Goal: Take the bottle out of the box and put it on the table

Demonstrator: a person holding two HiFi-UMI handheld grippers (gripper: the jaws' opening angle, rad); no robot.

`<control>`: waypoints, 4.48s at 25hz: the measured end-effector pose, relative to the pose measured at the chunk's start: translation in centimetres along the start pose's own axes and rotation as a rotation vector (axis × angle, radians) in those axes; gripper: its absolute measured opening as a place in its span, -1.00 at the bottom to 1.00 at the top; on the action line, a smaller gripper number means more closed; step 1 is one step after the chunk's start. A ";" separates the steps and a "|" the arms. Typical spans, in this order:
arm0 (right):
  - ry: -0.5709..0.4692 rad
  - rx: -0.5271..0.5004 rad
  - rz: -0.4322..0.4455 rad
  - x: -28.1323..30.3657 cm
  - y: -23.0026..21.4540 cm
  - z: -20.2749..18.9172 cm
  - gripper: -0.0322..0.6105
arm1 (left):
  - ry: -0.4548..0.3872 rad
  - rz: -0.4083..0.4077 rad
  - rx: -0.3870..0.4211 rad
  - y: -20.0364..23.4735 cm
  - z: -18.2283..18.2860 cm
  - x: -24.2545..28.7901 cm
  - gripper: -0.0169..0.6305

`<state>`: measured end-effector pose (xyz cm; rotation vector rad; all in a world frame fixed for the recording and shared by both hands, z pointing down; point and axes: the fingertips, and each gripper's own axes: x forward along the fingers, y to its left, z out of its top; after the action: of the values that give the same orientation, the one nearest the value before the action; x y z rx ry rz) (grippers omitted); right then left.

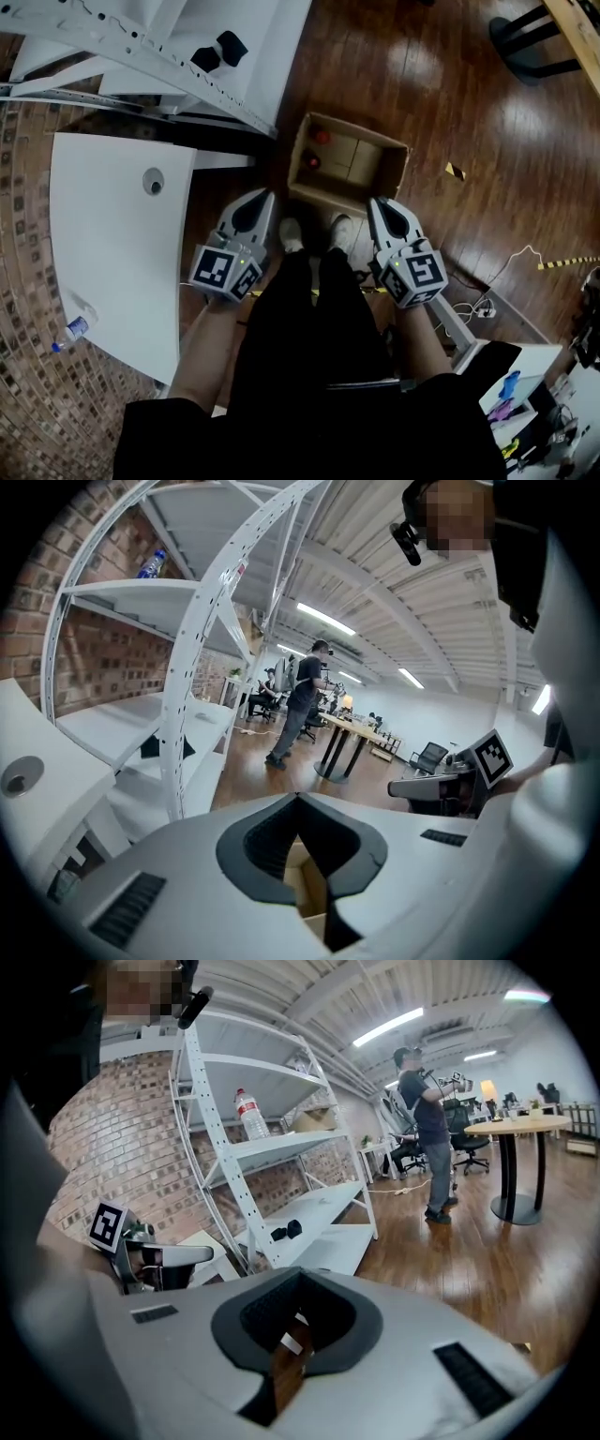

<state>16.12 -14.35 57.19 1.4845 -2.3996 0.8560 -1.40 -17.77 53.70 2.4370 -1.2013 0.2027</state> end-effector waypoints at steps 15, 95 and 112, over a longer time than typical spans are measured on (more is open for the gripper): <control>0.145 -0.209 0.141 13.7 -6.1 -11.7 -0.89 | 0.087 0.077 -0.012 7.7 -16.2 8.7 -0.95; 0.112 -0.339 0.033 13.5 -6.8 -1.3 0.13 | 0.092 -0.179 -0.038 2.9 -5.6 13.0 -0.93; -0.001 -0.486 0.039 -6.3 3.2 16.3 0.13 | -0.237 -0.104 0.143 -4.6 19.5 0.8 -0.93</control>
<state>18.57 -17.70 39.93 1.2454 -2.4085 0.2434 1.64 -24.16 34.90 2.7018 -1.1871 -0.0337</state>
